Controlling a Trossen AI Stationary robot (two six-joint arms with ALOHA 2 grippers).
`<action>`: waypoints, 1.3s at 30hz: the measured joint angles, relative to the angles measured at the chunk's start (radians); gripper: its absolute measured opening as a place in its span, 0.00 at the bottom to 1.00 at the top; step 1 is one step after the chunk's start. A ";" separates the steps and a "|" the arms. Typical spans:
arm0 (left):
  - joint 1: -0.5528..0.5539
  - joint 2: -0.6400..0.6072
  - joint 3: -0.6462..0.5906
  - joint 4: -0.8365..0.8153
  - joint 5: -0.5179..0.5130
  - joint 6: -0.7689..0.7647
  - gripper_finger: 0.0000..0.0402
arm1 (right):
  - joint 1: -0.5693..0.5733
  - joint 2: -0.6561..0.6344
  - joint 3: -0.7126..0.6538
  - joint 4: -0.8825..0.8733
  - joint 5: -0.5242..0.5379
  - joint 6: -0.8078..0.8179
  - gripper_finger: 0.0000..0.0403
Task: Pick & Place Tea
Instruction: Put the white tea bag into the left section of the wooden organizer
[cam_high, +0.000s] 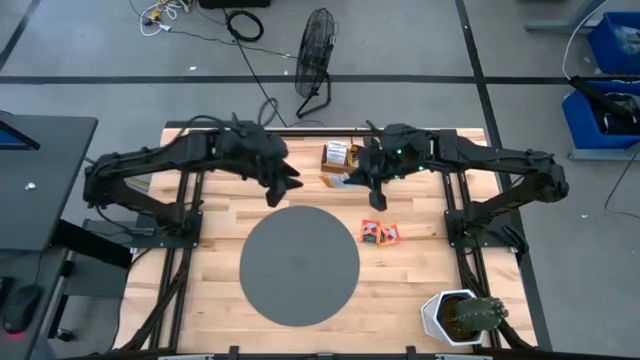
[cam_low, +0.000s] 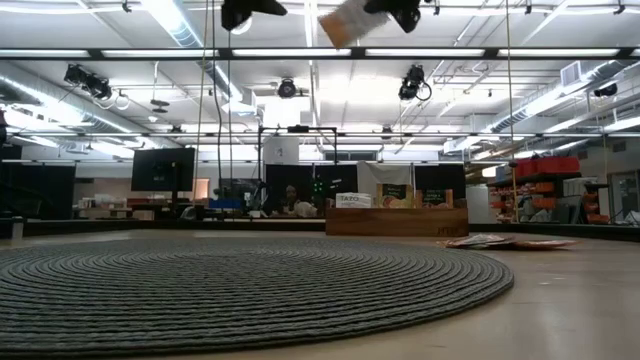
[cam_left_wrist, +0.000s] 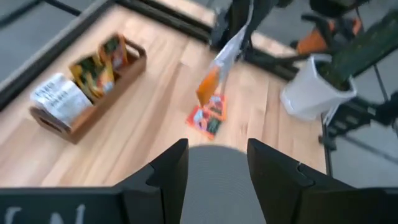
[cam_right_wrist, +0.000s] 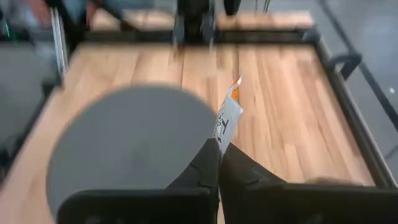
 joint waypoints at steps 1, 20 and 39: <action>-0.005 0.014 0.000 0.000 0.010 0.012 0.42 | 0.003 0.003 -0.001 -0.038 0.001 -0.016 0.00; -0.045 0.191 0.000 0.104 0.013 0.222 0.42 | 0.066 0.078 0.000 -0.079 -0.001 -0.096 0.00; -0.045 0.210 0.001 0.153 0.024 0.273 0.21 | 0.070 0.078 0.000 -0.032 -0.053 -0.116 0.00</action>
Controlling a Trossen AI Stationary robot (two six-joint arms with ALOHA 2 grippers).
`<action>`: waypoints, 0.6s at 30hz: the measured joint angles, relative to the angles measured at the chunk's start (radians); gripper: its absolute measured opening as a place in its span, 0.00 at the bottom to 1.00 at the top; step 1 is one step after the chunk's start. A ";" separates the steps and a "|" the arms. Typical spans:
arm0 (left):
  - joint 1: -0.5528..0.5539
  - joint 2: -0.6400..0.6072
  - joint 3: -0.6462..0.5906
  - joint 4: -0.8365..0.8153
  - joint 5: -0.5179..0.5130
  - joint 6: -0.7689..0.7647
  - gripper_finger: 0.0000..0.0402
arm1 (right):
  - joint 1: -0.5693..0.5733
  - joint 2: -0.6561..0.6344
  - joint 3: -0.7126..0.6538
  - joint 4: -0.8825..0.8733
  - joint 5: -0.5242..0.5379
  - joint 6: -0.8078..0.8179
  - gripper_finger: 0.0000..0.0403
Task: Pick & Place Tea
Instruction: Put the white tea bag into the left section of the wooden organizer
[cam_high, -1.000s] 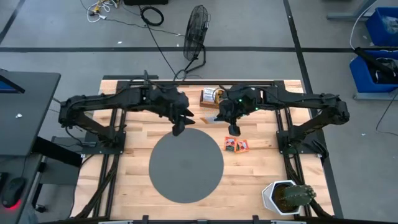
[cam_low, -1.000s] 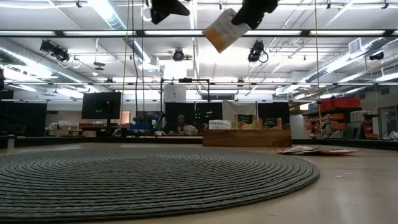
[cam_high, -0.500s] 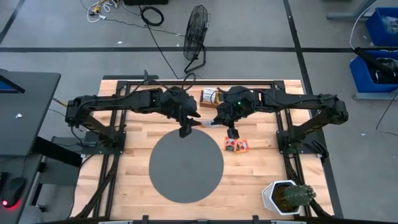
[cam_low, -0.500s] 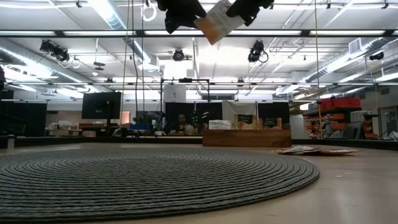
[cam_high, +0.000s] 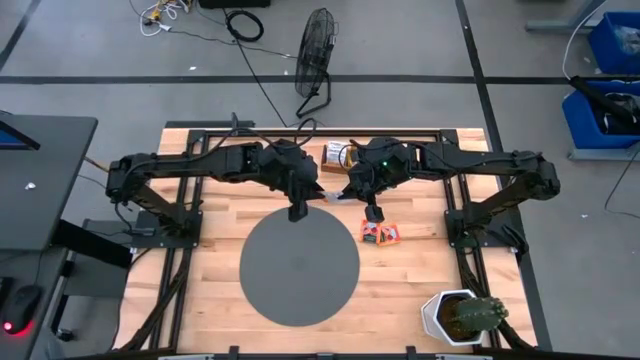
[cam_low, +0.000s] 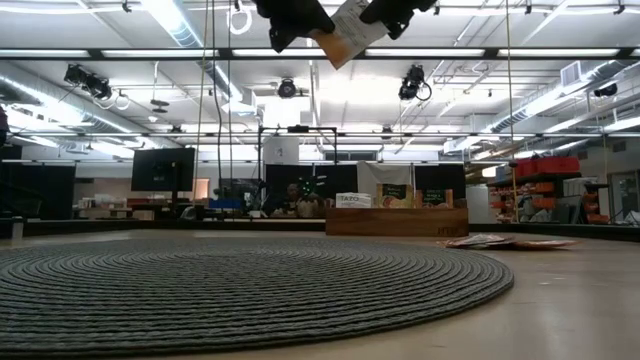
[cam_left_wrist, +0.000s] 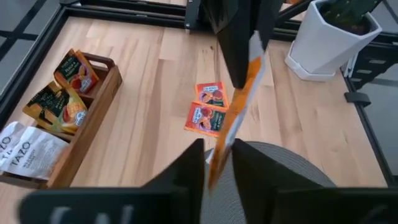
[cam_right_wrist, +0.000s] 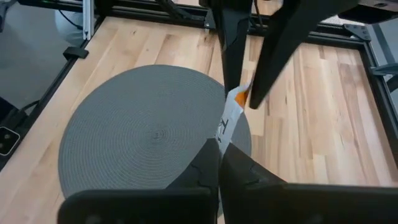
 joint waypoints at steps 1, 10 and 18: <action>0.000 0.000 0.000 0.000 0.000 0.009 0.17 | 0.000 0.000 0.000 0.000 0.000 0.000 0.00; -0.002 -0.001 0.000 0.001 -0.023 0.006 0.02 | 0.000 -0.003 0.005 0.007 -0.001 0.116 0.08; -0.022 -0.032 0.000 0.044 -0.199 -0.019 0.01 | -0.011 -0.015 0.197 -0.150 0.118 0.114 0.39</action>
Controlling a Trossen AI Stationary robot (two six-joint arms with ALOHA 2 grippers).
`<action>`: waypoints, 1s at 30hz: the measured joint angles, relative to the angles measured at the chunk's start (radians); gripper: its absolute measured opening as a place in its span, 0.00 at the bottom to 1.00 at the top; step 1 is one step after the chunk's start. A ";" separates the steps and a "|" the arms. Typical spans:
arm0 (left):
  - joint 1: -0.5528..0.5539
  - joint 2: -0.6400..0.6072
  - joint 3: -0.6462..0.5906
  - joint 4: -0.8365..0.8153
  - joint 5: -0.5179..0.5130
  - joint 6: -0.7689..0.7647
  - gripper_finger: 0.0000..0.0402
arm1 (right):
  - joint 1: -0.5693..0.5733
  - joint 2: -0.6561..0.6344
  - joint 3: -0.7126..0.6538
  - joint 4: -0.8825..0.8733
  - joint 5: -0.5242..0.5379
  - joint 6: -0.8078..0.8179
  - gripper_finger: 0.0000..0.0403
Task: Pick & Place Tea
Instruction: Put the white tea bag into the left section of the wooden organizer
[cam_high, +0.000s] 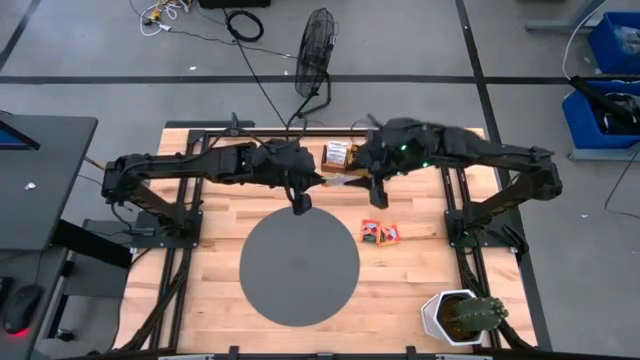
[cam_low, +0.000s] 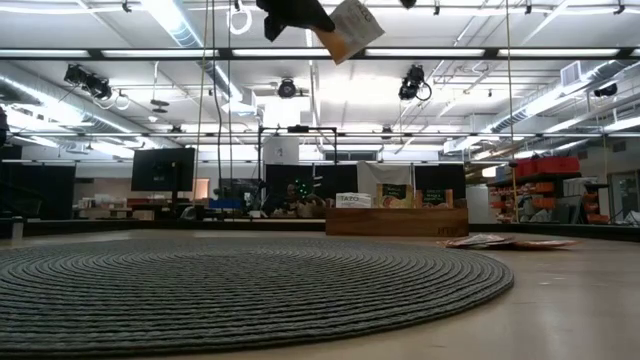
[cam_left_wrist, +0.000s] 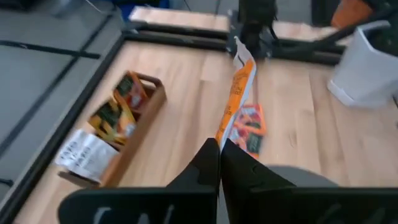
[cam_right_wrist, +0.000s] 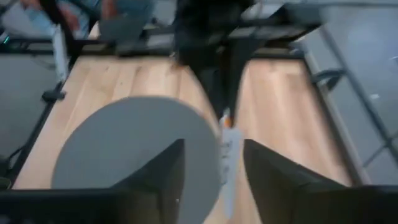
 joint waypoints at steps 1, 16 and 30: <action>0.000 -0.004 0.000 0.014 -0.013 -0.001 0.01 | -0.005 -0.001 0.027 -0.015 0.014 0.000 0.42; -0.001 -0.056 0.000 0.348 -0.066 0.000 0.01 | -0.079 -0.001 0.247 -0.074 0.065 0.029 0.57; 0.002 -0.058 0.000 0.394 -0.066 0.007 0.01 | -0.112 0.019 0.277 -0.110 -0.073 0.105 0.56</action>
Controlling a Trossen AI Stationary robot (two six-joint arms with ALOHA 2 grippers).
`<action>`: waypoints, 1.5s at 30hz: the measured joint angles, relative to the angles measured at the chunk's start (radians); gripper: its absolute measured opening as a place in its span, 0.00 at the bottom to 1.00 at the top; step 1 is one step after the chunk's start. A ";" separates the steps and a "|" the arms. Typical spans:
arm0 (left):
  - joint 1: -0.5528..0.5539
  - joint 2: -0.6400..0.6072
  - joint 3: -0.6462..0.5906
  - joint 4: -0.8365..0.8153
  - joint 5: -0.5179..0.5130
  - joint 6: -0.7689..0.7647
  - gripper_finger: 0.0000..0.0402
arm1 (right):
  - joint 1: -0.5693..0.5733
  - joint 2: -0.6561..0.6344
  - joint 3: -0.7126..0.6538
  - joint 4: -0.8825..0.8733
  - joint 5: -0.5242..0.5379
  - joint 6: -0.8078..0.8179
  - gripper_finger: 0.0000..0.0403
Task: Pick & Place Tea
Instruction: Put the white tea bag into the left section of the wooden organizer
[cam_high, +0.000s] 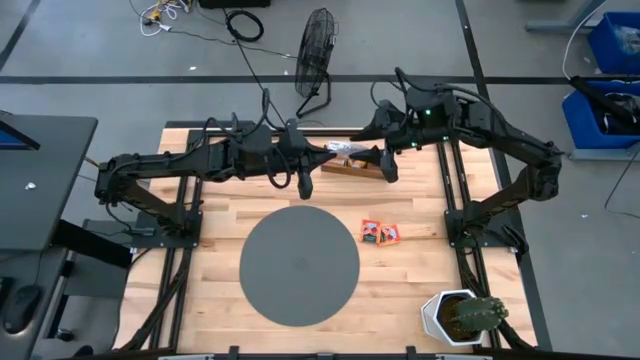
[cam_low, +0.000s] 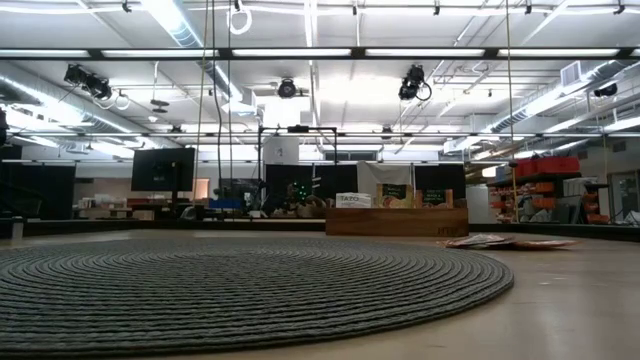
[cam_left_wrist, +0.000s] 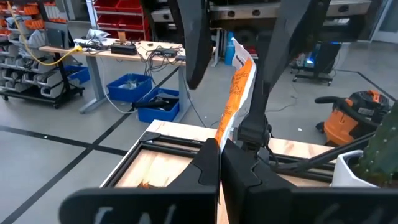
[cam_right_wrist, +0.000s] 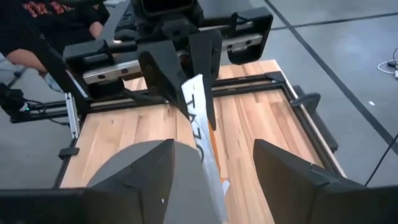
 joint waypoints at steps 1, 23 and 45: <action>0.000 0.000 0.000 0.003 0.000 0.000 0.01 | 0.000 0.003 0.000 0.002 0.000 0.000 0.56; -0.010 -0.023 0.000 -0.156 0.000 -0.061 0.14 | -0.053 0.012 0.000 -0.064 0.035 -0.052 0.00; -0.141 -0.113 0.000 -0.492 -0.135 -0.141 0.17 | -0.312 0.499 -0.002 -0.148 -0.072 -0.300 0.00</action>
